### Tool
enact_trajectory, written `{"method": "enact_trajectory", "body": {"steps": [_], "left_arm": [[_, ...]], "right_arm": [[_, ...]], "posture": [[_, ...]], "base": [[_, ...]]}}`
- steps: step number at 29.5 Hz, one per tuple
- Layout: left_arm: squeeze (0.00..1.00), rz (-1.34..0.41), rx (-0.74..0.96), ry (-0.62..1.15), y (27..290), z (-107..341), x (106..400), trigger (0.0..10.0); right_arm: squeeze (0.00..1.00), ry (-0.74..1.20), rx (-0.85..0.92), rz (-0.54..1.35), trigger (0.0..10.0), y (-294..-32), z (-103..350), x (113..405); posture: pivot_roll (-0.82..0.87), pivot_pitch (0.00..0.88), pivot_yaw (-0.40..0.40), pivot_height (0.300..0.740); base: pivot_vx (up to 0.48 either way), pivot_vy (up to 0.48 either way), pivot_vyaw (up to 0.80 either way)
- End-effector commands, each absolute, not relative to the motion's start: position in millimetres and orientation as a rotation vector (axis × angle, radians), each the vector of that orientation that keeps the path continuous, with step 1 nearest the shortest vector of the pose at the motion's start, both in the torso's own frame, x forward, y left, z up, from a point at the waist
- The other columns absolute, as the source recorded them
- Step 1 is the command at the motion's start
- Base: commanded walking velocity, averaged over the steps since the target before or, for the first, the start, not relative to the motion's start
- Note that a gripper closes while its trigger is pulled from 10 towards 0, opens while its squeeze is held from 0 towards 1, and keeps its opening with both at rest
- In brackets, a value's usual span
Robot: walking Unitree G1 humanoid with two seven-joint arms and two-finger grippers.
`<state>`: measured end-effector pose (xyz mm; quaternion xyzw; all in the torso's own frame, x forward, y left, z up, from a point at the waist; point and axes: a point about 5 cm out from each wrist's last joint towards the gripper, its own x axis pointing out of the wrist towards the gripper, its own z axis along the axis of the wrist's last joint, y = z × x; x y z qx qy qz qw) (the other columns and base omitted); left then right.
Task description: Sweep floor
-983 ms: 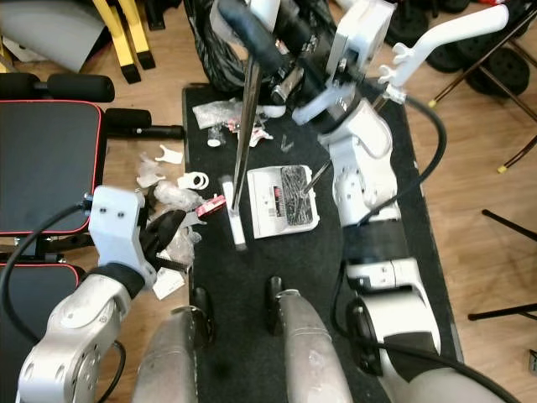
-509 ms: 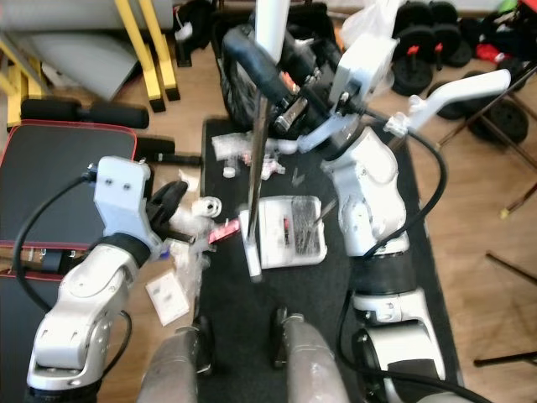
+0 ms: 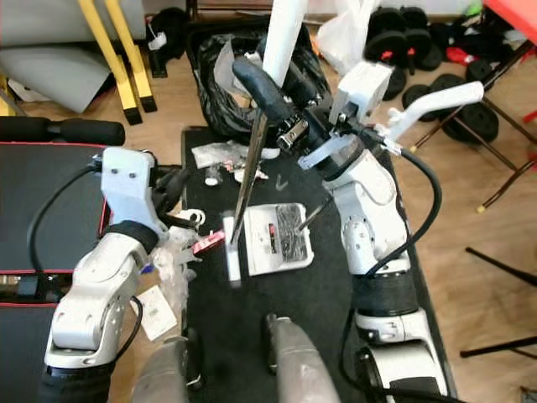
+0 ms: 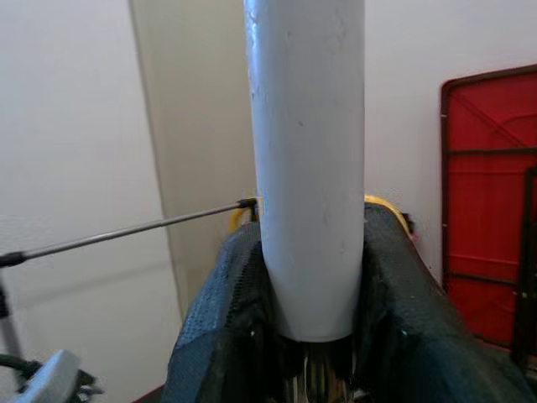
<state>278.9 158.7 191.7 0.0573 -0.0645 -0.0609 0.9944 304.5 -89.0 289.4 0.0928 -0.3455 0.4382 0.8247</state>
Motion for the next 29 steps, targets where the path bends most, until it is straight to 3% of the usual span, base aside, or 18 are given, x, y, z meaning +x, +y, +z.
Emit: {"method": "enact_trajectory", "body": {"steps": [1, 11, 18, 23, 29], "left_arm": [[0.0, -0.114, 0.122, -0.121, 159, 187, 278, 10.0], [0.0, -0.111, 0.112, -0.154, 157, 189, 284, 10.0], [0.0, -0.156, 0.117, -0.153, 151, 189, 285, 10.0], [0.0, -0.168, 0.123, -0.162, 147, 189, 285, 10.0], [0.0, -0.157, 0.115, -0.174, 146, 190, 287, 10.0]], "right_arm": [[0.0, -0.751, 0.194, 0.925, 10.0, -92, 290, 299], [0.0, -0.718, 0.17, 0.905, 10.0, -92, 283, 296], [0.0, -0.706, 0.16, 0.889, 10.0, -95, 282, 295], [0.0, -0.704, 0.157, 0.877, 10.0, -98, 281, 295], [0.0, -0.696, 0.153, 0.871, 10.0, -99, 279, 294]], "posture": [[-0.08, 0.144, -0.178, 0.74], [-0.08, 0.122, -0.179, 0.74], [-0.08, 0.114, -0.173, 0.74], [-0.09, 0.113, -0.17, 0.74], [-0.1, 0.112, -0.171, 0.74]], "base": [[0.0, 0.0, 0.0], [0.365, 0.0, 0.0], [0.0, 0.0, 0.0], [0.478, 0.0, 0.0], [0.0, 0.0, 0.0]]}}
